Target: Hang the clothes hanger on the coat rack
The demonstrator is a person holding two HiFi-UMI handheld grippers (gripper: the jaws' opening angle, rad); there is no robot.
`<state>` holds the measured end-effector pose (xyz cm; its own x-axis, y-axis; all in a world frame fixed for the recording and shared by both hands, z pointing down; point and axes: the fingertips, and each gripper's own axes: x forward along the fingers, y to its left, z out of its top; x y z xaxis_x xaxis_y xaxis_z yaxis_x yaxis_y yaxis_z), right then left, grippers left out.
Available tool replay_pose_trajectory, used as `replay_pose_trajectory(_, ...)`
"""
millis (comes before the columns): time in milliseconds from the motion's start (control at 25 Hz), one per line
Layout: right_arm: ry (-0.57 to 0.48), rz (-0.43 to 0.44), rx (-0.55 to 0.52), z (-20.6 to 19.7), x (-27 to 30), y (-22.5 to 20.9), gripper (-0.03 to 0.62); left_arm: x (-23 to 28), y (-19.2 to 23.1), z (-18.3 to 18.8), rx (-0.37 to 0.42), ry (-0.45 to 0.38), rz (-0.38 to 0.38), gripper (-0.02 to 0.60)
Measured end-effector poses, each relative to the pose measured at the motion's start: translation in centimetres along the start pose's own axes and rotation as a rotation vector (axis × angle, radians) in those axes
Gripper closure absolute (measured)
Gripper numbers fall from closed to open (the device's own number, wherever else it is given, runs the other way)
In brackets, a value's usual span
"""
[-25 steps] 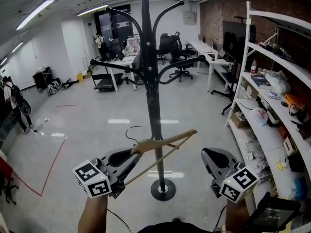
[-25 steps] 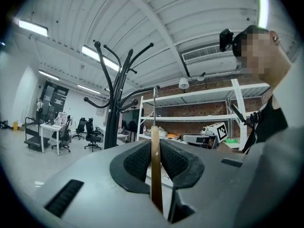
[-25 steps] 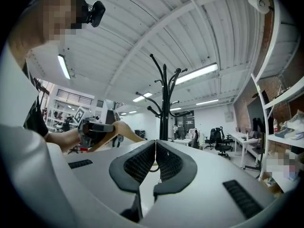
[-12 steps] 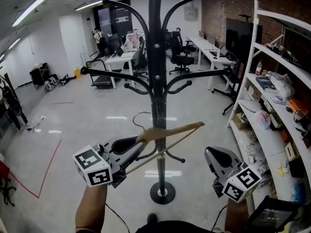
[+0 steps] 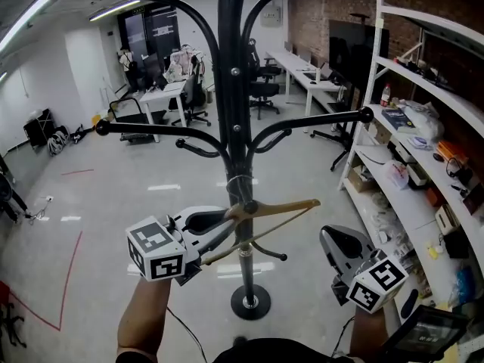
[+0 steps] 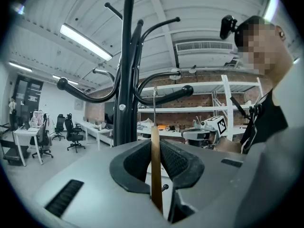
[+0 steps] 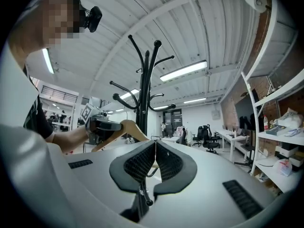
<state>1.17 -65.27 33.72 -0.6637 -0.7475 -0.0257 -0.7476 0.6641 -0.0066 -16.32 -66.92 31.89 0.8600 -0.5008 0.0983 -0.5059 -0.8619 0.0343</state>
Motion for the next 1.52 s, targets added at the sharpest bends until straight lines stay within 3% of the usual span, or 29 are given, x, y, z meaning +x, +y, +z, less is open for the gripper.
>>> replay_pose_trajectory(280,0.012,-0.06,0.016,-0.9,-0.4,-1.6,0.586,2.1,0.4,-1.3,0.017,0.054,-0.067,0.529)
replay_pose_trajectory(920,0.036,-0.062,0.026,-1.7,-0.2,-1.5,0.586,1.7,0.9,-2.1,-0.005,0.039,-0.107,0.529)
replay_pose_trajectory(1360,0.027,-0.052,0.028,-1.6,-0.7,-1.4,0.586,1.6,1.9,-2.0,0.095,0.009,-0.004,0.529)
replay_pose_trajectory(1520,0.023,-0.036,0.026,-1.5,-0.6,-1.2,0.586,1.2,1.9,-1.8,0.182,0.029,0.079,0.528)
